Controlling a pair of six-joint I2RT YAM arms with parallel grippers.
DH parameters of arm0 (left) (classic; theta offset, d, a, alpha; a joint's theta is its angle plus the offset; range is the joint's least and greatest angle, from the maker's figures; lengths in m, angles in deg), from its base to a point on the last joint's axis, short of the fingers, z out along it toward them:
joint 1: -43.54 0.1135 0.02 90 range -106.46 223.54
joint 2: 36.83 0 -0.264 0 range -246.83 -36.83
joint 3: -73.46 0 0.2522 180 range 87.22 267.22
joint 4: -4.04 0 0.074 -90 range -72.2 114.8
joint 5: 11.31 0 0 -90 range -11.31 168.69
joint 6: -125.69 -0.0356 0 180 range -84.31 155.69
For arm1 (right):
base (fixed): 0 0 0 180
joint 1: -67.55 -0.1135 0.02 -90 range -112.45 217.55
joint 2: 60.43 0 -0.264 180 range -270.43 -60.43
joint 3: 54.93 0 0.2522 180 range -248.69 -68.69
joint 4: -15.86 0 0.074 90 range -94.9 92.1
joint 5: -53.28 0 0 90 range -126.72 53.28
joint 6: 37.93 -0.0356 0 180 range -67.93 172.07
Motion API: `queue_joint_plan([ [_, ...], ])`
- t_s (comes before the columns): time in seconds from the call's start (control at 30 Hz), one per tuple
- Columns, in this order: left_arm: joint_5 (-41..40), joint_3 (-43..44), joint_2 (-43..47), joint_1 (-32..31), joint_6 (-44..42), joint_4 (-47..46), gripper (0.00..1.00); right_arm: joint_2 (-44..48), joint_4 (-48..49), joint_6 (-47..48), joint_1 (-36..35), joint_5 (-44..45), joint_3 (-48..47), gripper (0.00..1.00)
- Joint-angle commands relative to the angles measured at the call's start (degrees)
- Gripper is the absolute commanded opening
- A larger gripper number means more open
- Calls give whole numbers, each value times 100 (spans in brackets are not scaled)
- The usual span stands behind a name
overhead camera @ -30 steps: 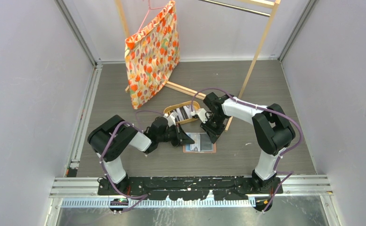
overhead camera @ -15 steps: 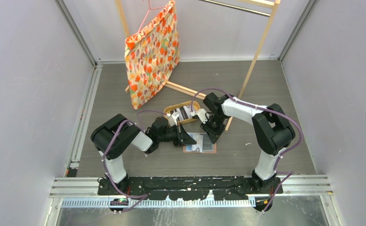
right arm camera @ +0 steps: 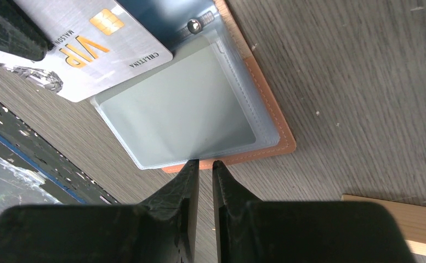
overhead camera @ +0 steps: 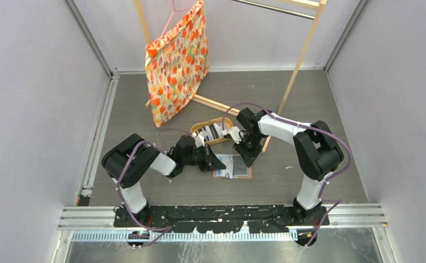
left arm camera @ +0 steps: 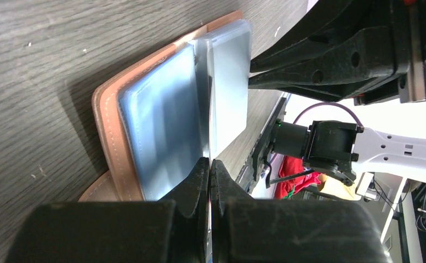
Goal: Put the credit cards into the card holder
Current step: Insert the credit card into the card holder.
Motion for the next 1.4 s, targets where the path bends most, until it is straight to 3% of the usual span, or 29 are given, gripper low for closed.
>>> queue_joint_plan([
  [0.0, 120, 78, 177, 35, -177, 167, 0, -88, 174, 52, -73, -2, -139, 20],
  [0.7, 168, 479, -107, 43, -241, 733, 1, -92, 162, 54, -96, 16, -148, 20],
  [1.03, 59, 853, -140, 49, -780, 1378, 1, -75, 161, 55, -112, 15, -149, 19],
  [1.37, -39, 815, -314, 4, -604, 914, 1, -94, 162, 56, -108, 7, -155, 19],
])
